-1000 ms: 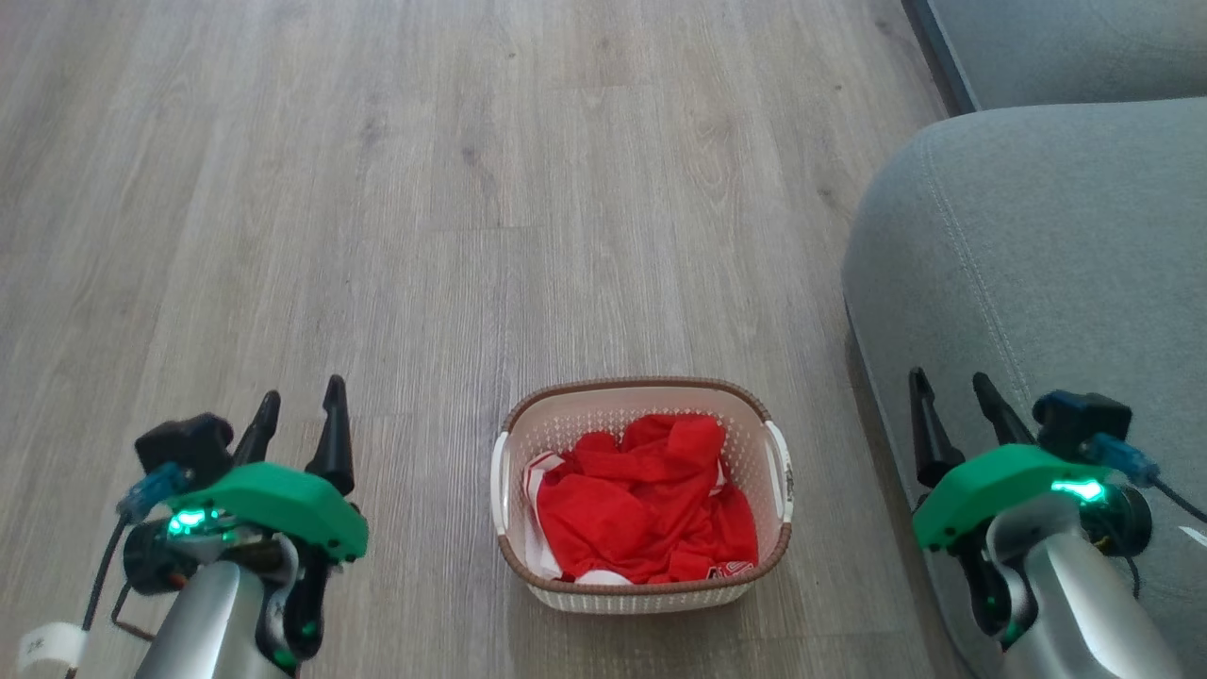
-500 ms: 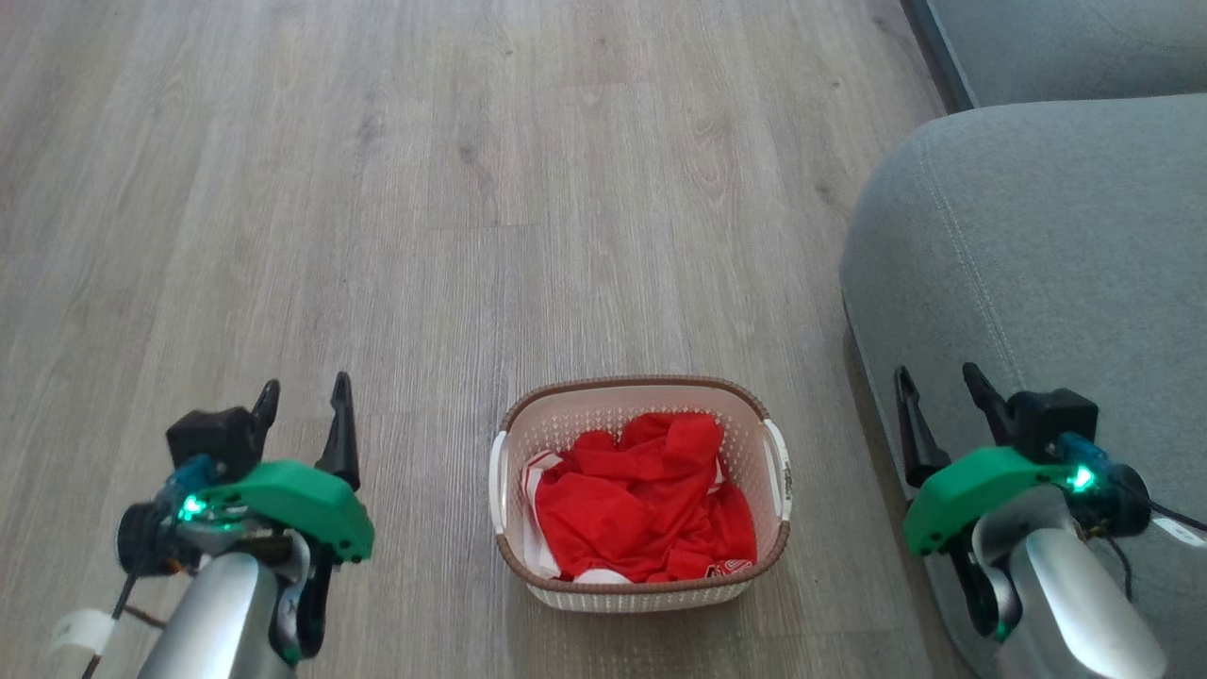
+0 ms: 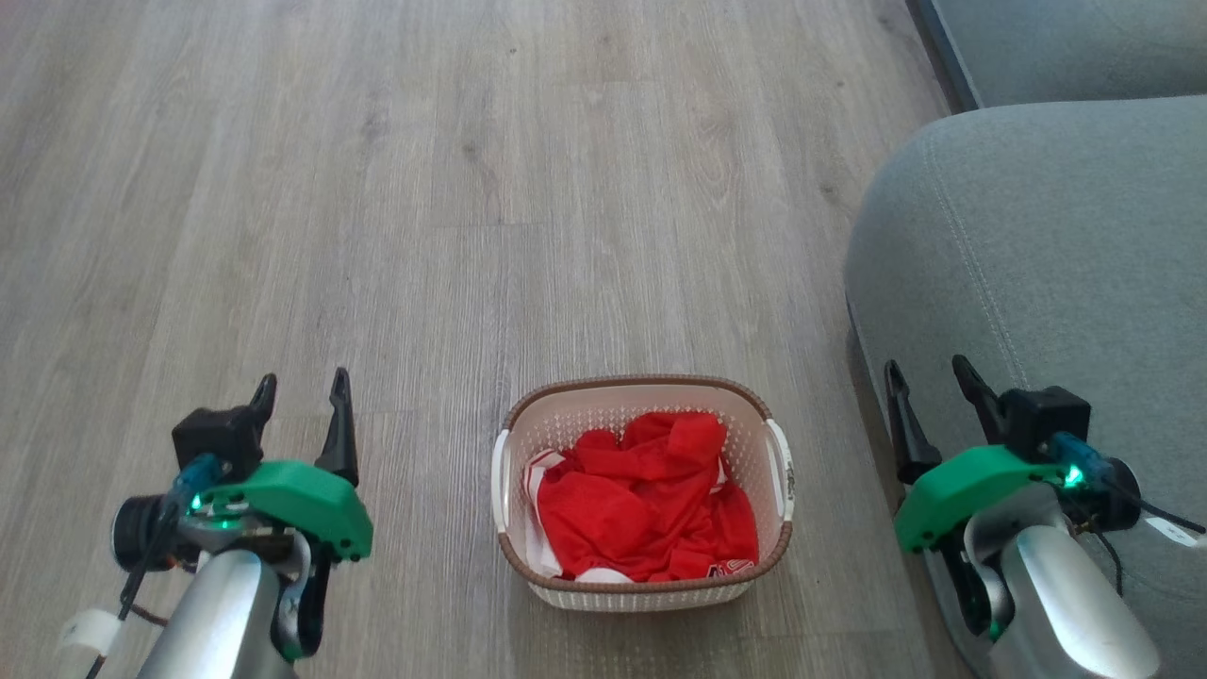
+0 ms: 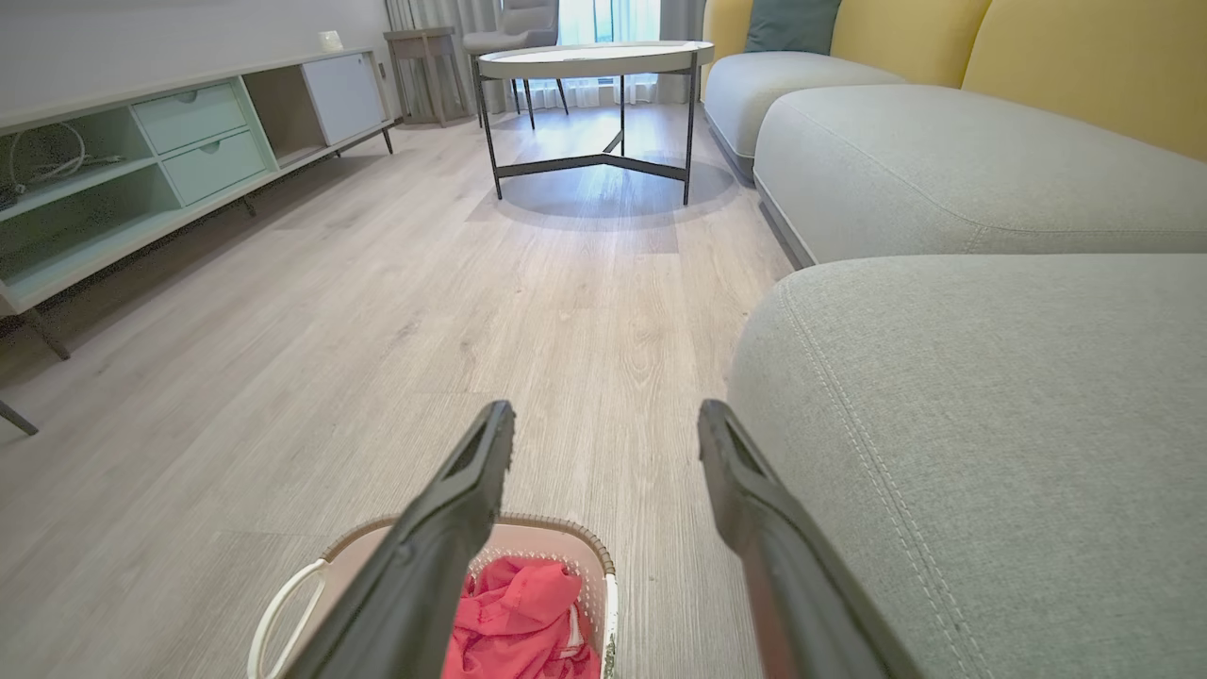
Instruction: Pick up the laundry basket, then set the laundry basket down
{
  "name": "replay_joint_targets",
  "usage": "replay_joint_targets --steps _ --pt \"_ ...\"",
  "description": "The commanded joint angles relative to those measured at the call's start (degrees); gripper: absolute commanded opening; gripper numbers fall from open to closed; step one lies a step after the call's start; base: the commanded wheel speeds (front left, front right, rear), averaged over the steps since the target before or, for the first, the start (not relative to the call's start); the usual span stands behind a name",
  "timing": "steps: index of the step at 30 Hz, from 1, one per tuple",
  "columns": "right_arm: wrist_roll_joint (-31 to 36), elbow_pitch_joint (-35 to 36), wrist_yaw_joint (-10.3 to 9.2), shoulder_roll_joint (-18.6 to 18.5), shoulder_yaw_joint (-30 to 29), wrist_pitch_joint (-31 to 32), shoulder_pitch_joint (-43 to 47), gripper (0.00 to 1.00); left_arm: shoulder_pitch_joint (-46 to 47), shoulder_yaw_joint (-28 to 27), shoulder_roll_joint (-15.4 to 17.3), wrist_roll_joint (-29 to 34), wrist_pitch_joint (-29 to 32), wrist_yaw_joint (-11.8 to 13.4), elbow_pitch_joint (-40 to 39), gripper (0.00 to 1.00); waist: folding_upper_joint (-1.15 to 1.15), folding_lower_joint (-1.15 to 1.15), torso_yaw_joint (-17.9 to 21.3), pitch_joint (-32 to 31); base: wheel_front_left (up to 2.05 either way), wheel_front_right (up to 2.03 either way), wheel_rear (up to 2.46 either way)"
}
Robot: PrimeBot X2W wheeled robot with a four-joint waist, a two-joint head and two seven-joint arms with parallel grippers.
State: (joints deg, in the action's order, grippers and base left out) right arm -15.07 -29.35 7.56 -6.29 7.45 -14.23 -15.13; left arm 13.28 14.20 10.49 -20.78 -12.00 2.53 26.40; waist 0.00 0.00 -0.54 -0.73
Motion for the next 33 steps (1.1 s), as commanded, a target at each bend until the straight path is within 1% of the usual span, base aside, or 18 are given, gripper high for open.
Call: replay_joint_targets --steps 1,5,9,21,28,33 --pt "-0.3 2.1 -0.08 -0.6 1.2 -0.8 -2.5 1.0 3.8 -2.2 1.5 -0.4 -0.6 0.2 -1.7 1.0 0.0 0.0 0.0 0.0 0.0 0.0 0.0" --pt "-2.2 2.2 -0.08 -0.6 1.3 -0.8 -2.2 1.0 3.4 -1.9 1.6 -0.7 -0.4 0.5 -2.1 1.0 0.0 0.0 0.1 0.0 0.0 0.0 0.0" --pt "-2.1 1.9 -0.08 -1.0 2.0 -0.8 -2.4 1.0 3.2 -2.1 1.3 -1.7 -0.1 0.2 -2.3 1.0 0.0 0.0 0.2 0.2 0.0 0.0 0.0" --pt "-2.0 1.2 -0.08 -1.5 2.9 -0.8 -2.8 1.0 3.2 -1.2 1.8 -1.6 -0.1 0.4 -2.7 1.0 0.0 0.0 0.1 0.9 0.0 0.0 0.0" --pt "-1.2 1.6 -0.08 -1.4 2.2 -0.8 -4.1 1.0 4.5 -0.8 2.1 -1.2 -0.6 0.4 -2.7 1.0 0.0 0.0 0.2 4.1 0.0 0.0 0.0" --pt "-1.2 1.3 -0.08 -1.4 1.6 -0.8 -5.9 1.0 6.5 0.1 1.6 -1.1 -0.8 -0.4 -1.6 1.0 0.0 0.0 0.3 7.9 0.0 0.0 0.0"
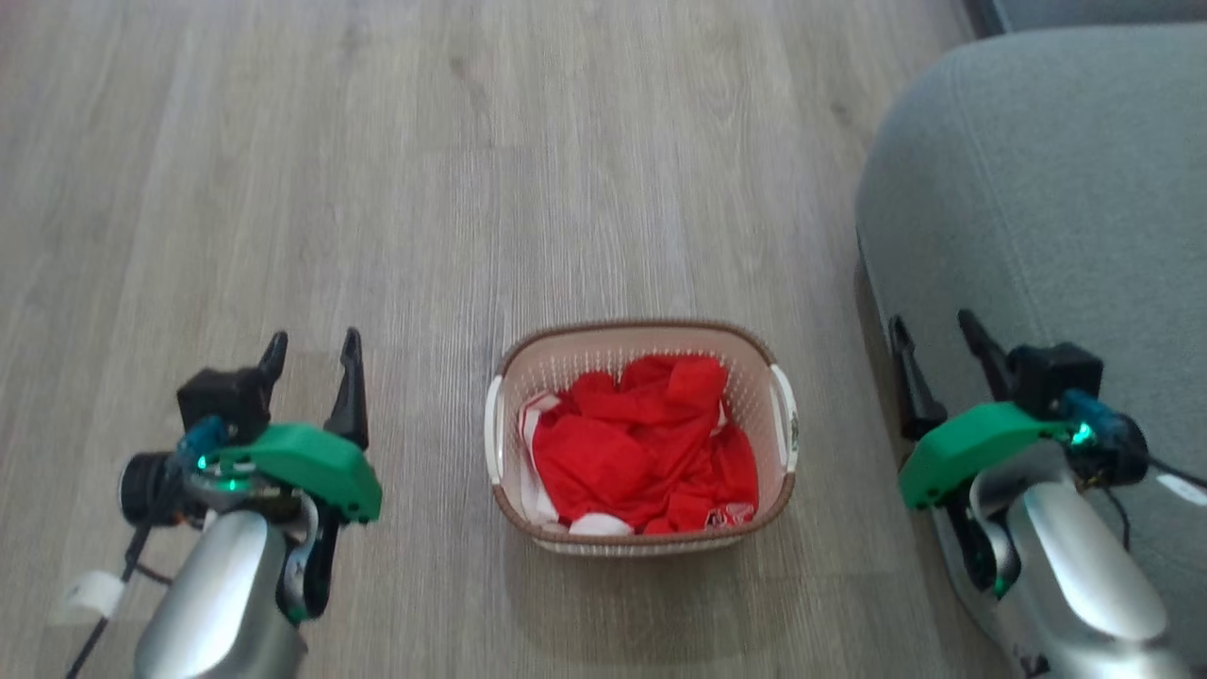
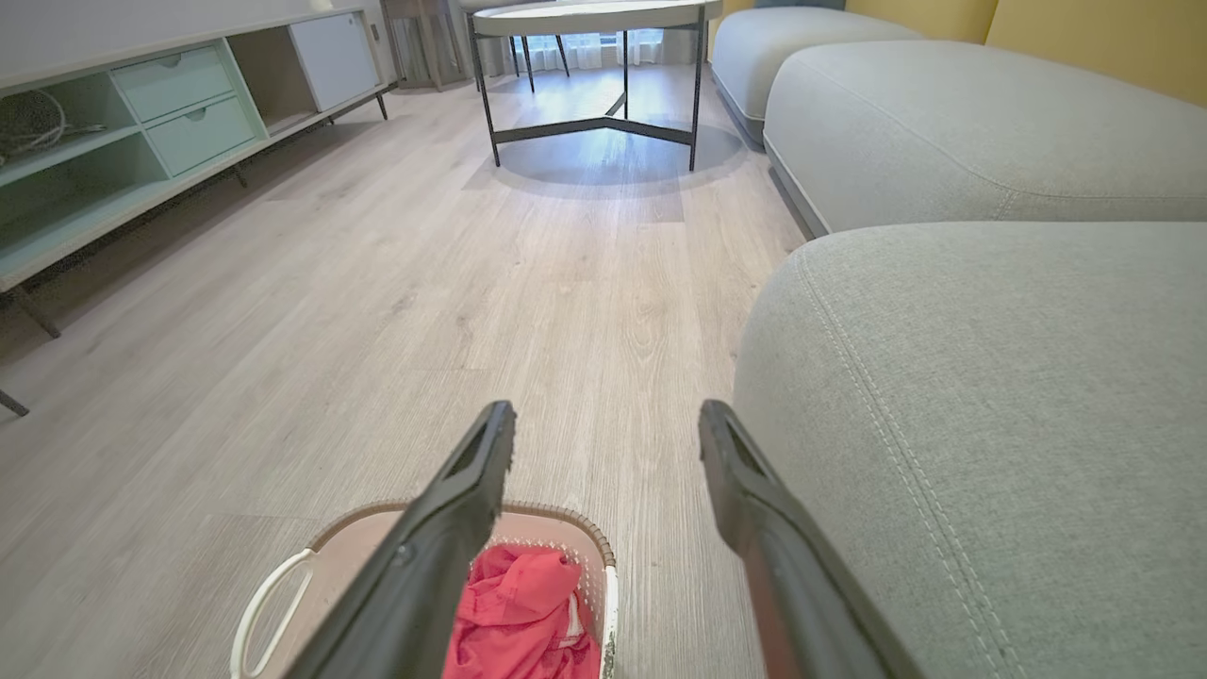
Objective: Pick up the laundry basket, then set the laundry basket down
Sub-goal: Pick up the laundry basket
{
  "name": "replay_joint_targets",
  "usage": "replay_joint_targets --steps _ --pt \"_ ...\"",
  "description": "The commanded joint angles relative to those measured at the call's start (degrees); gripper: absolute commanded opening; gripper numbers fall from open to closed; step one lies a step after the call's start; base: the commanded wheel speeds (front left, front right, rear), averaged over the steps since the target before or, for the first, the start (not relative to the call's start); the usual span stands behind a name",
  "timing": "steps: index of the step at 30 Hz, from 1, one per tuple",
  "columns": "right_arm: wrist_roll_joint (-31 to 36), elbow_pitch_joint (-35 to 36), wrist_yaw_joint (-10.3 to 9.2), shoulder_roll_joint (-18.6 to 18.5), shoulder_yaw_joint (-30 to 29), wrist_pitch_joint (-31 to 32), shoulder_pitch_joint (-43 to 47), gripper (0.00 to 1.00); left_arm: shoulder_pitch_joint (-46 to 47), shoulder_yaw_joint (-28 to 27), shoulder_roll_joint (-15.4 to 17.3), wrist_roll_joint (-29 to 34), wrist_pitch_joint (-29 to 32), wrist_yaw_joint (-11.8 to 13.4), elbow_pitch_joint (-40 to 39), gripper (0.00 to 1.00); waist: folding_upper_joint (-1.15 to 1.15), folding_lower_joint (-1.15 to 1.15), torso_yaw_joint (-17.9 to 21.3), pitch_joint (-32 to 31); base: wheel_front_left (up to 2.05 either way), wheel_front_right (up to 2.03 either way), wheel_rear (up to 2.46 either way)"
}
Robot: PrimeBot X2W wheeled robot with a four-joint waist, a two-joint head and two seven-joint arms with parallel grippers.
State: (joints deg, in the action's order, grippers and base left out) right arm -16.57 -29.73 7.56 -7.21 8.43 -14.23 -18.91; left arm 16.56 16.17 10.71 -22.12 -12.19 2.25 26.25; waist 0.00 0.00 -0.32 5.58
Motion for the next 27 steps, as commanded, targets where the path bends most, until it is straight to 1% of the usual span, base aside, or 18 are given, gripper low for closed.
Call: replay_joint_targets --steps 1,6,8,10,12,13,18,19,24,25,27 --pt "0.5 1.6 -0.08 -0.5 0.5 -0.8 -2.6 1.0 3.8 -1.7 1.3 0.2 -0.7 -0.3 -1.1 1.0 0.0 0.0 0.1 2.5 0.0 0.0 0.0" --pt "1.1 0.7 -0.08 -0.4 -0.1 -0.8 -5.2 1.0 7.1 -1.3 0.2 -0.6 -0.9 -1.4 0.9 1.0 0.0 0.0 0.4 7.2 0.0 0.0 0.0" --pt "1.8 0.2 -0.08 -0.3 -0.1 -0.8 -6.4 1.0 8.7 -0.6 0.3 0.2 -1.1 -1.8 2.0 1.0 0.0 0.0 0.5 9.3 0.0 0.0 0.0" --pt "2.5 -0.5 -0.08 -0.1 -0.2 -0.8 -7.6 1.0 10.2 -0.3 -0.3 -0.1 -1.2 -2.3 3.3 1.0 0.0 0.0 0.7 11.2 0.0 0.0 0.0" --pt "2.8 -1.1 -0.08 0.1 -0.6 -0.8 -8.9 1.0 12.2 0.5 -0.1 1.1 -1.4 -2.2 4.8 1.0 0.0 0.0 0.7 13.4 0.0 0.0 0.0" --pt "3.0 -1.5 -0.08 0.2 -0.8 -0.8 -9.6 1.0 13.2 0.1 -0.8 0.3 -1.5 -2.6 5.6 1.0 0.0 0.0 0.8 14.5 0.0 0.0 0.0" --pt "3.8 -3.5 -0.08 0.9 -1.0 -0.8 -13.3 1.0 18.6 0.7 -1.4 0.5 -1.8 -4.0 11.2 1.0 0.0 0.0 1.2 19.8 0.0 0.0 0.0" --pt "3.9 -4.0 -0.08 1.1 -1.1 -0.8 -14.1 1.0 19.6 0.5 -2.0 0.0 -1.9 -4.3 12.3 1.0 0.0 0.0 1.2 20.7 0.0 0.0 0.0" --pt "4.4 -7.0 -0.08 1.8 -0.7 -0.8 -18.2 1.0 25.4 1.5 -2.3 0.5 -2.2 -5.9 18.3 1.0 0.0 0.0 1.8 25.7 0.0 0.0 0.0" --pt "4.6 -7.7 -0.08 1.9 -0.7 -0.8 -19.0 1.0 26.5 1.1 -2.7 -0.3 -2.3 -6.4 19.4 1.0 0.0 0.0 1.9 26.7 0.0 0.0 0.0" --pt "4.7 -8.3 -0.08 2.1 -0.8 -0.8 -19.9 1.0 27.7 1.6 -2.4 0.3 -2.3 -6.6 20.7 1.0 0.0 0.0 2.1 27.6 0.0 0.0 0.0"
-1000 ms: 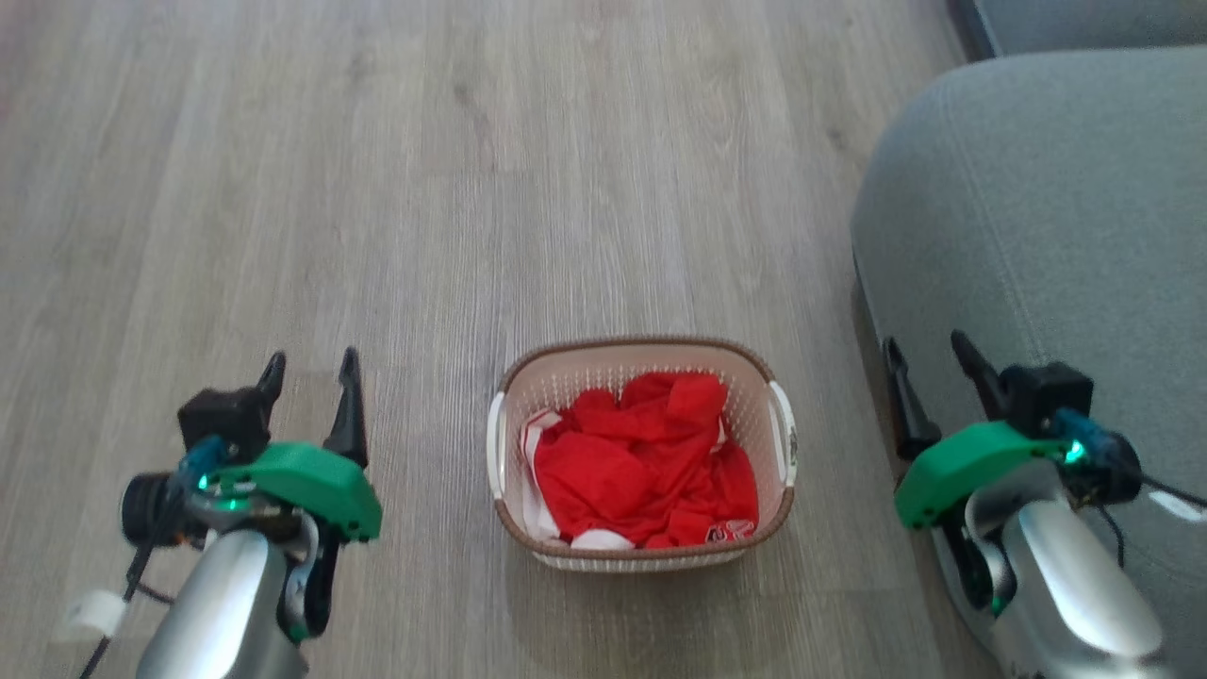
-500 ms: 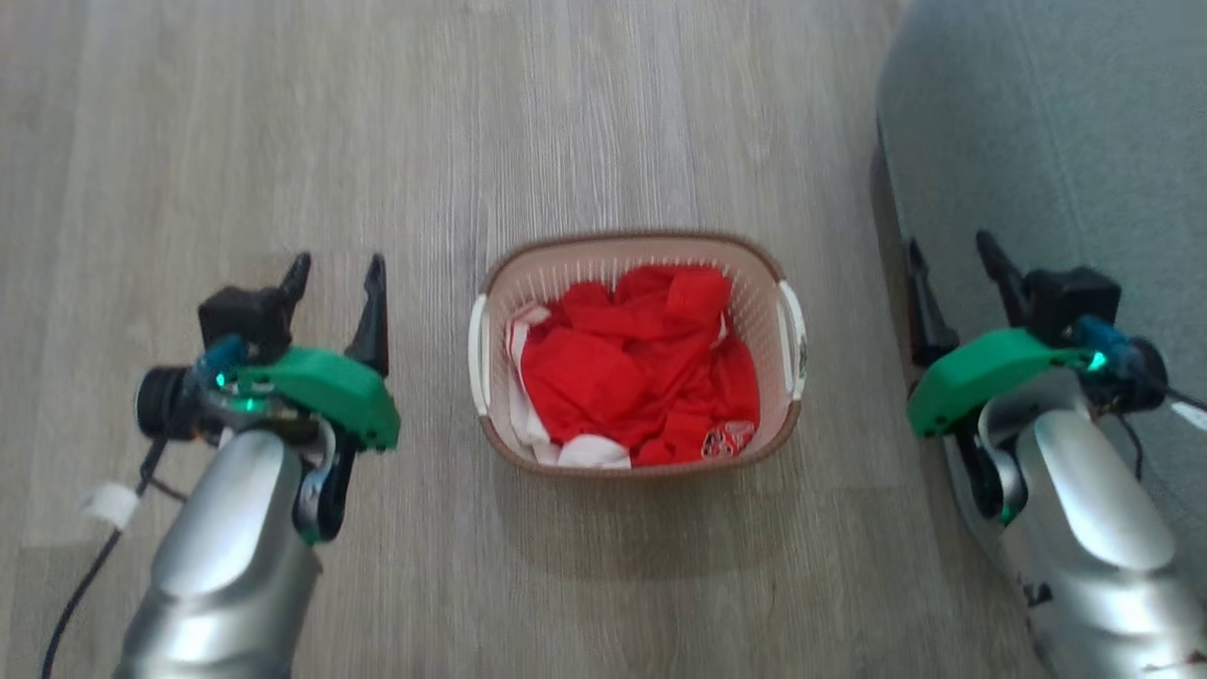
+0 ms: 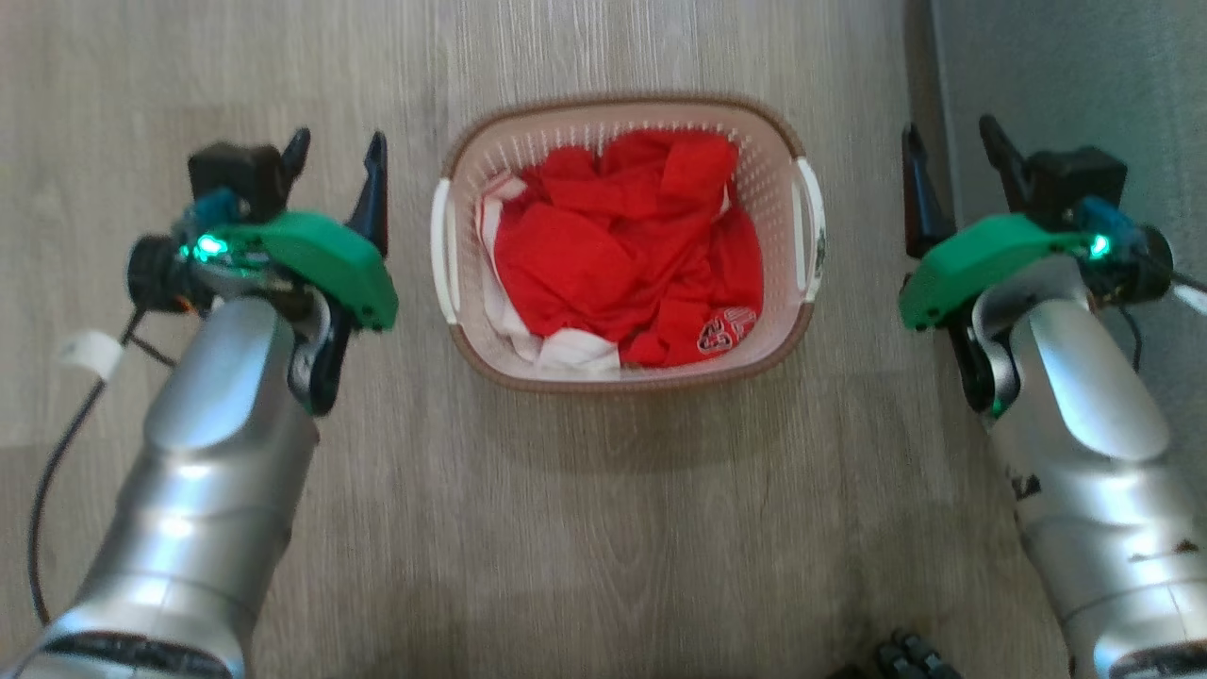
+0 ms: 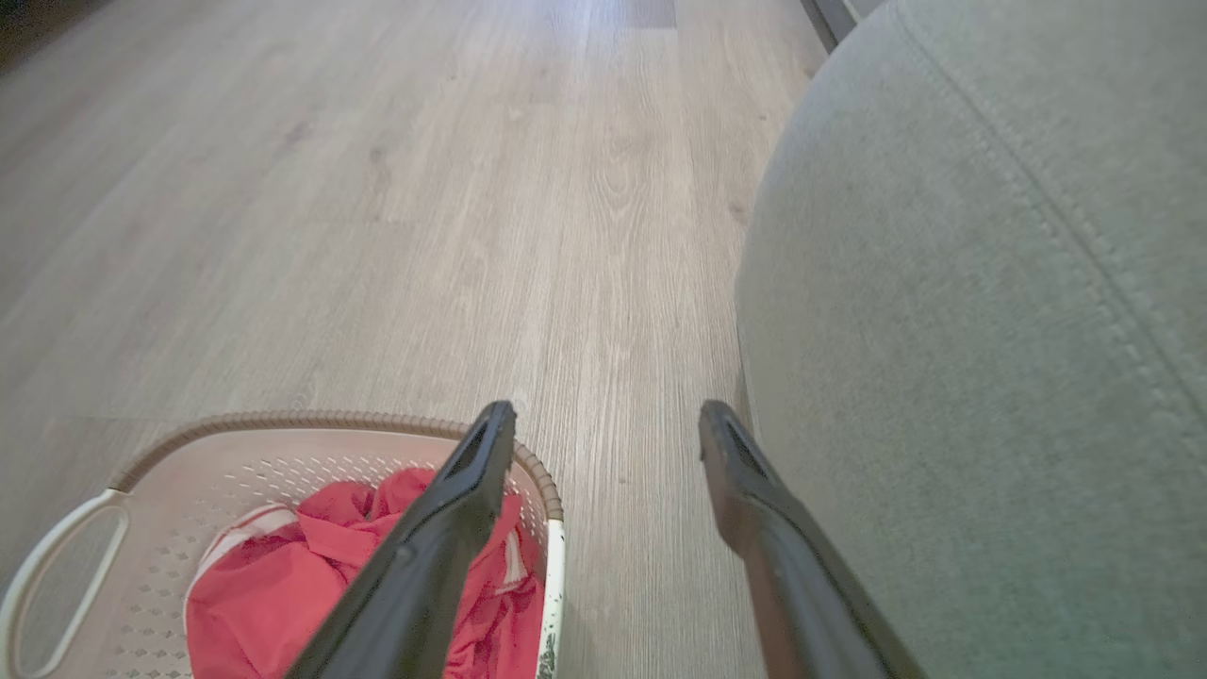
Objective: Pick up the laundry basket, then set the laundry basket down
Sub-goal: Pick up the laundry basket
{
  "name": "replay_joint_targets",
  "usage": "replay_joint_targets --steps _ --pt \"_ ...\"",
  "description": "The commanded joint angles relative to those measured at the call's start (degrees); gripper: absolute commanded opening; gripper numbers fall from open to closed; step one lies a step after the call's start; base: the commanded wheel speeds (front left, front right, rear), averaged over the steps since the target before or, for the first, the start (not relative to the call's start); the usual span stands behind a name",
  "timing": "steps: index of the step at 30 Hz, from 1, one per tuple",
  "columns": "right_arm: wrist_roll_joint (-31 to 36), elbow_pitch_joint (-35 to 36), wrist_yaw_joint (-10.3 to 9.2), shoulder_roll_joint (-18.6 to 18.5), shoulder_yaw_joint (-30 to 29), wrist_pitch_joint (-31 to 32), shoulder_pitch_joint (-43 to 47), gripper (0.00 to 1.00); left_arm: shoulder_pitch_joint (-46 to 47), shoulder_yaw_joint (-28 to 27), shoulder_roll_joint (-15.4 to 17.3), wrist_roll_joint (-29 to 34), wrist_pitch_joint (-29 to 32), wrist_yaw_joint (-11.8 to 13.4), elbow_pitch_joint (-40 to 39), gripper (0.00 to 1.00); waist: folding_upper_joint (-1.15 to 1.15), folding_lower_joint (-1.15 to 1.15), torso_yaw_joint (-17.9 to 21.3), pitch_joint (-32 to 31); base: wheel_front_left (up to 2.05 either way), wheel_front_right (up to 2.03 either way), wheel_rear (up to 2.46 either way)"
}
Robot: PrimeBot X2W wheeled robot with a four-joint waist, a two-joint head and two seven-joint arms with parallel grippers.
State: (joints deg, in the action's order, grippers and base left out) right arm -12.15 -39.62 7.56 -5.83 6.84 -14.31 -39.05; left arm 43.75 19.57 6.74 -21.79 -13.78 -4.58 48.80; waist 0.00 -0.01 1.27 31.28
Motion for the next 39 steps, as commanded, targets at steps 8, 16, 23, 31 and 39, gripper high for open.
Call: replay_joint_targets --steps 8,16,23,31,39 --pt "0.9 -3.8 -0.08 1.6 0.6 -0.7 -5.5 1.0 7.9 -1.2 1.3 -1.2 -1.0 -2.0 6.0 1.0 0.0 0.01 1.3 8.5 0.0 0.0 0.0" --pt "1.8 -8.7 -0.08 2.3 0.5 -0.7 -9.8 1.0 12.4 1.0 0.6 -2.2 -1.2 -2.8 11.0 1.0 0.0 0.01 1.2 14.1 0.0 0.0 0.0" --pt "2.2 -12.5 -0.08 2.7 1.3 -0.7 -12.9 1.0 13.0 5.9 -0.5 -5.8 -1.2 -2.9 11.4 1.0 0.0 0.01 0.4 17.6 0.0 0.0 0.0" --pt "1.8 -16.3 -0.08 2.9 2.8 -0.7 -14.9 1.0 13.6 11.9 0.1 -11.6 -0.7 -2.9 13.5 1.0 0.0 0.01 0.2 20.2 0.0 0.0 0.0" --pt "-2.1 -19.9 -0.08 2.9 7.4 -0.7 -16.2 1.0 15.0 17.7 0.9 -18.0 1.2 -2.9 15.0 1.0 0.0 0.01 0.3 21.5 0.0 0.0 0.0"
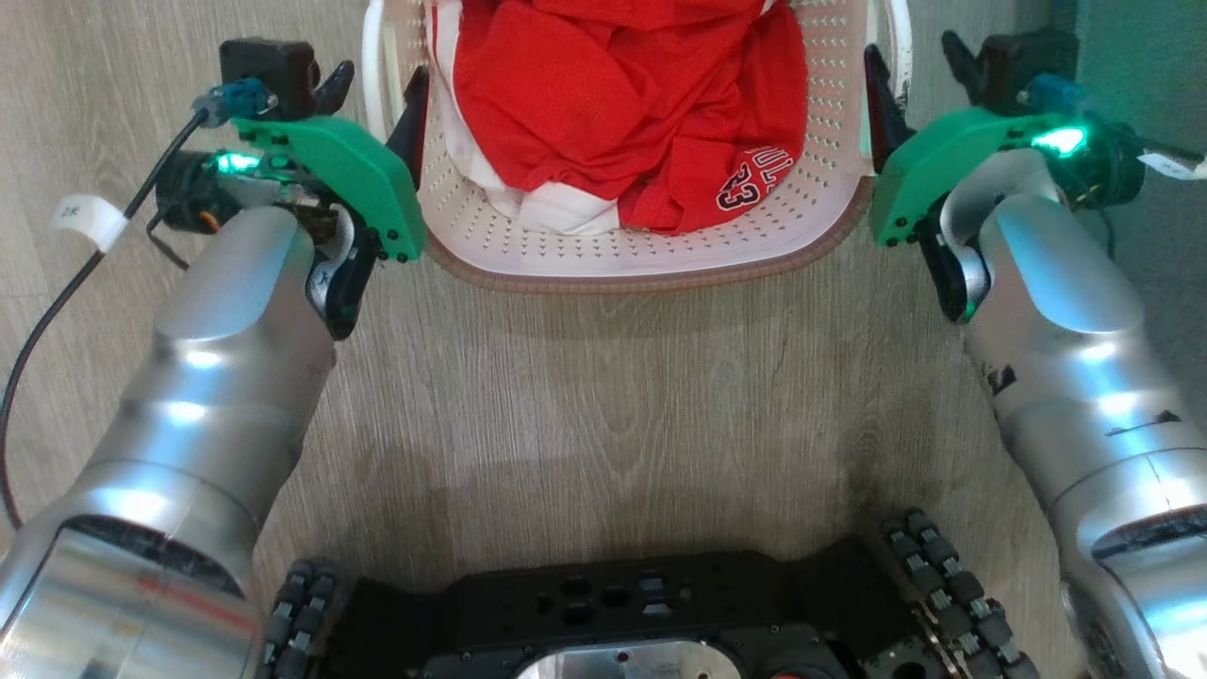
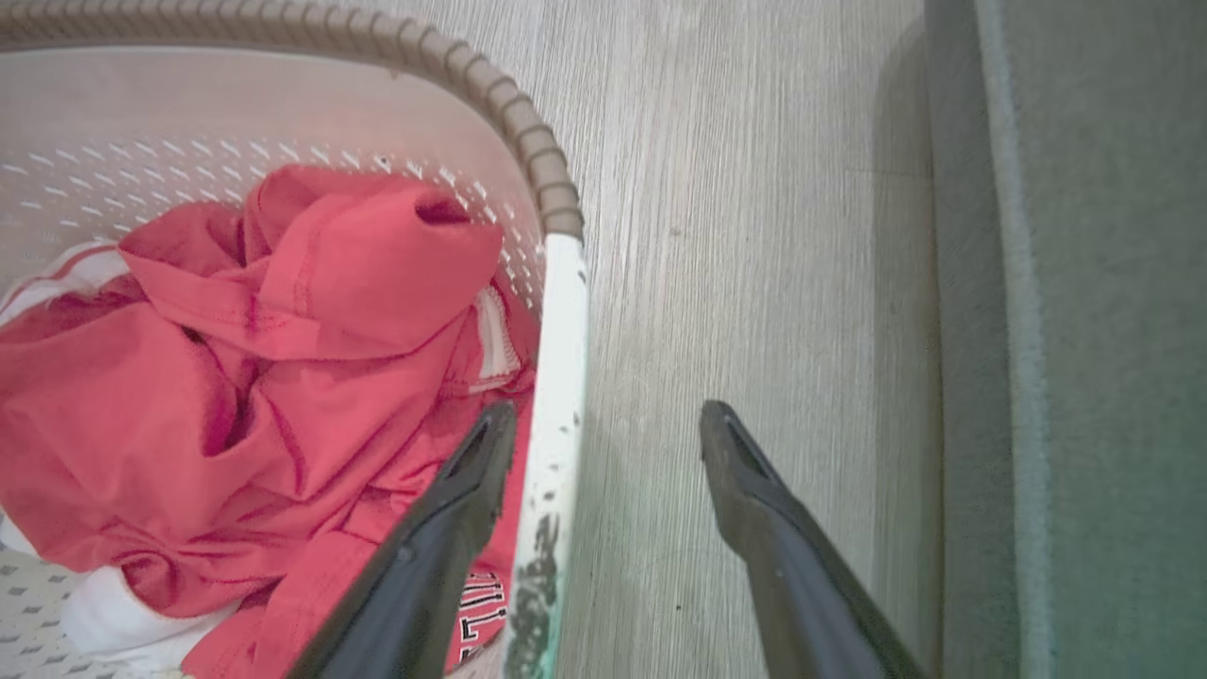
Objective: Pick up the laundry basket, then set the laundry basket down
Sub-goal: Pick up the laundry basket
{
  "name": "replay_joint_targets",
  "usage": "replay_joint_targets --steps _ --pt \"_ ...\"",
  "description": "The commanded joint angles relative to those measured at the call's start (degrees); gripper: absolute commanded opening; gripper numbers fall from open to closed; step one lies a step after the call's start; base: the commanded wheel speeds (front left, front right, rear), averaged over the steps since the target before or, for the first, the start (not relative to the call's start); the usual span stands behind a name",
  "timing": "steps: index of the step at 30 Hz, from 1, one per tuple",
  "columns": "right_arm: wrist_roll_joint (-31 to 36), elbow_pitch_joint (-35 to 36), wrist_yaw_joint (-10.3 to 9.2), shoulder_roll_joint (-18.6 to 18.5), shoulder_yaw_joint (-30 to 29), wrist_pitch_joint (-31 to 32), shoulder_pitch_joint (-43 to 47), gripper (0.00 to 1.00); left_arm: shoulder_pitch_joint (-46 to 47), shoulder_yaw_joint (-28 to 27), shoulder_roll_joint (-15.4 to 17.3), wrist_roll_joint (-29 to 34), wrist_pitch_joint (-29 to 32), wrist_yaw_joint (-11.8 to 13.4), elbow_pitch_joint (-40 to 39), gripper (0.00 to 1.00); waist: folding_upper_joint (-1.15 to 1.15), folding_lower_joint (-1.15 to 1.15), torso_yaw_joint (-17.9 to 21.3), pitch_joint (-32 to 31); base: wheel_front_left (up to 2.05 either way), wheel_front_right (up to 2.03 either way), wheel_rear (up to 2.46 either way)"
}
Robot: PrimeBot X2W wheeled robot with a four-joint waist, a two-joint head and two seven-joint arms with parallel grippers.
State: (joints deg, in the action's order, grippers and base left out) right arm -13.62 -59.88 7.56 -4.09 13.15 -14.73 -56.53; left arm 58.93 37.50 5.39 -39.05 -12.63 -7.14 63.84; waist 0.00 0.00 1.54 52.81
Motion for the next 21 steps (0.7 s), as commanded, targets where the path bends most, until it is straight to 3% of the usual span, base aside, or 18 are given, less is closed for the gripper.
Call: replay_joint_targets --steps 1,3,4,5,6,21 --pt "-1.2 -0.1 -0.08 1.2 1.7 -0.3 1.2 1.0 0.0 0.4 2.3 -1.3 0.4 -0.3 0.1 1.0 0.0 0.0 0.0 0.0 0.0 0.0 0.0" --pt "-1.9 -0.6 -0.08 1.2 2.4 -0.3 1.1 0.97 0.1 0.9 2.4 -1.9 0.5 -0.3 0.1 1.0 0.0 0.0 0.0 0.0 0.0 0.0 0.0" --pt "-2.5 -1.0 -0.08 1.2 3.0 -0.3 0.8 0.58 0.2 1.3 2.5 -2.7 0.6 -0.3 0.2 1.0 0.0 0.0 0.0 0.0 0.0 0.0 0.0" --pt "-3.1 -1.7 -0.08 1.2 3.6 -0.3 0.7 0.0 0.4 1.9 2.5 -3.3 0.8 -0.3 0.2 0.92 0.0 0.0 -0.1 0.1 0.0 0.0 0.0" --pt "-3.9 -2.3 -0.08 1.2 4.4 -0.3 0.5 0.0 0.5 2.5 2.6 -3.9 1.1 -0.3 0.2 0.0 0.0 0.0 -0.1 0.1 0.0 0.0 0.0" --pt "-8.2 -7.1 -0.08 1.2 8.4 -0.3 -0.8 0.0 1.4 8.1 2.5 -11.4 3.5 -0.3 2.4 0.0 0.0 0.0 -0.6 -2.5 0.0 0.0 0.0"
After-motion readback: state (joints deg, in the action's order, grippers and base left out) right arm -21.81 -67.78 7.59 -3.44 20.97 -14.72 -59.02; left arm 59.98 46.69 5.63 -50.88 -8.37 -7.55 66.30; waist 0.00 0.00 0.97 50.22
